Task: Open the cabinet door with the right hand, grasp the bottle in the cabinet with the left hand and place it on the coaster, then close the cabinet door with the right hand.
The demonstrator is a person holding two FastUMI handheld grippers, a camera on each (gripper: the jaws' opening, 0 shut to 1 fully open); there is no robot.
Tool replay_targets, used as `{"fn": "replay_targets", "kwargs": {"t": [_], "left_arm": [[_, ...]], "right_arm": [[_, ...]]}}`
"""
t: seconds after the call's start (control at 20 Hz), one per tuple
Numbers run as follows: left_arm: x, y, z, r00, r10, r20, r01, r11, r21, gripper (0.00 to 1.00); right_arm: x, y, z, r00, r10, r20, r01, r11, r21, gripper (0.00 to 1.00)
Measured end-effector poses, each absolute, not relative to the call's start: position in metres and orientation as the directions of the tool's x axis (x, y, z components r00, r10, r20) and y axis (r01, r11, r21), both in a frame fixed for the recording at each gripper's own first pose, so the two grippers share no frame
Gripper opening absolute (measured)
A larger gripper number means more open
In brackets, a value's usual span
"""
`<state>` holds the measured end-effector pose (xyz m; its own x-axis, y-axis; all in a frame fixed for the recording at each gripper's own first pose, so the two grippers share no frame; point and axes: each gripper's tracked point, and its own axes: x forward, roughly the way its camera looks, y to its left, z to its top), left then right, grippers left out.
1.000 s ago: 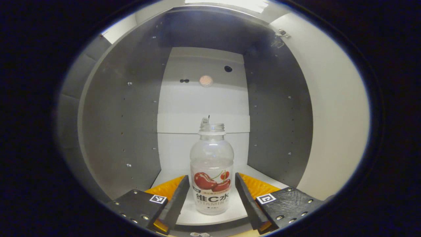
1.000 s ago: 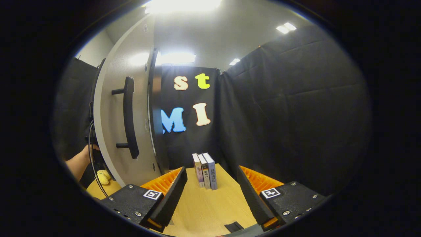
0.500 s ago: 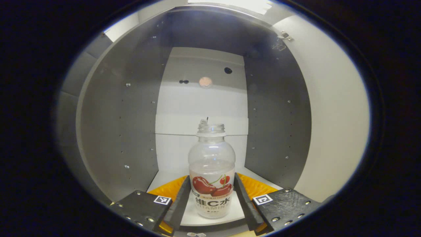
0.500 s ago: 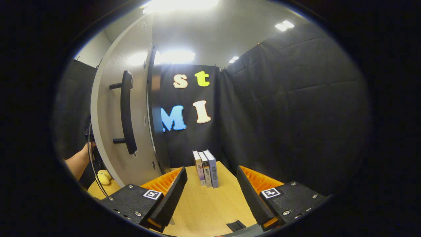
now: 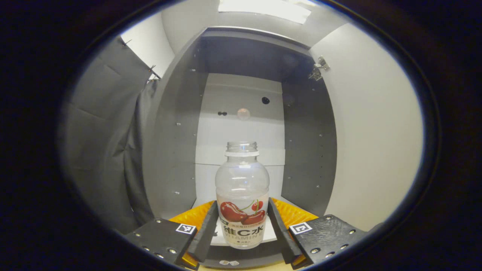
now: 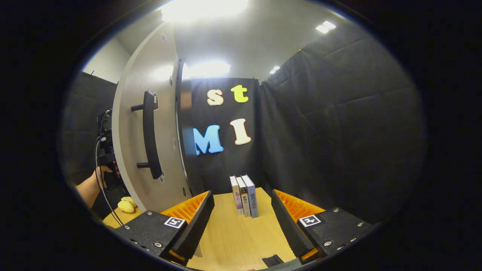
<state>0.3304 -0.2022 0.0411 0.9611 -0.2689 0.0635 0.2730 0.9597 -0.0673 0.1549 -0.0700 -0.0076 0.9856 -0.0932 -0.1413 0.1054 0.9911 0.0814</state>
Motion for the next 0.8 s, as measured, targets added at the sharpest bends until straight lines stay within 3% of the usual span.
{"fn": "replay_targets", "kwargs": {"t": [0.4,0.55,0.7,0.8], "left_arm": [[0.264,-0.163,0.029,0.981,-0.184,0.055,0.187,0.981,-0.043,0.72],[0.239,-0.149,0.021,0.987,-0.153,0.055,0.155,0.987,-0.034,0.78],[0.216,-0.141,0.010,0.989,-0.135,0.056,0.136,0.990,-0.028,0.75],[0.200,-0.136,0.003,0.990,-0.126,0.057,0.128,0.991,-0.027,0.79]], "right_arm": [[0.152,-0.079,-0.007,0.992,-0.017,-0.125,0.026,0.997,0.070,0.94],[0.150,-0.081,-0.009,0.992,0.005,-0.124,0.003,0.998,0.065,0.94],[0.148,-0.080,-0.013,0.991,0.028,-0.128,-0.023,0.999,0.041,0.94],[0.147,-0.078,-0.014,0.991,0.041,-0.130,-0.037,0.999,0.033,0.94]]}}
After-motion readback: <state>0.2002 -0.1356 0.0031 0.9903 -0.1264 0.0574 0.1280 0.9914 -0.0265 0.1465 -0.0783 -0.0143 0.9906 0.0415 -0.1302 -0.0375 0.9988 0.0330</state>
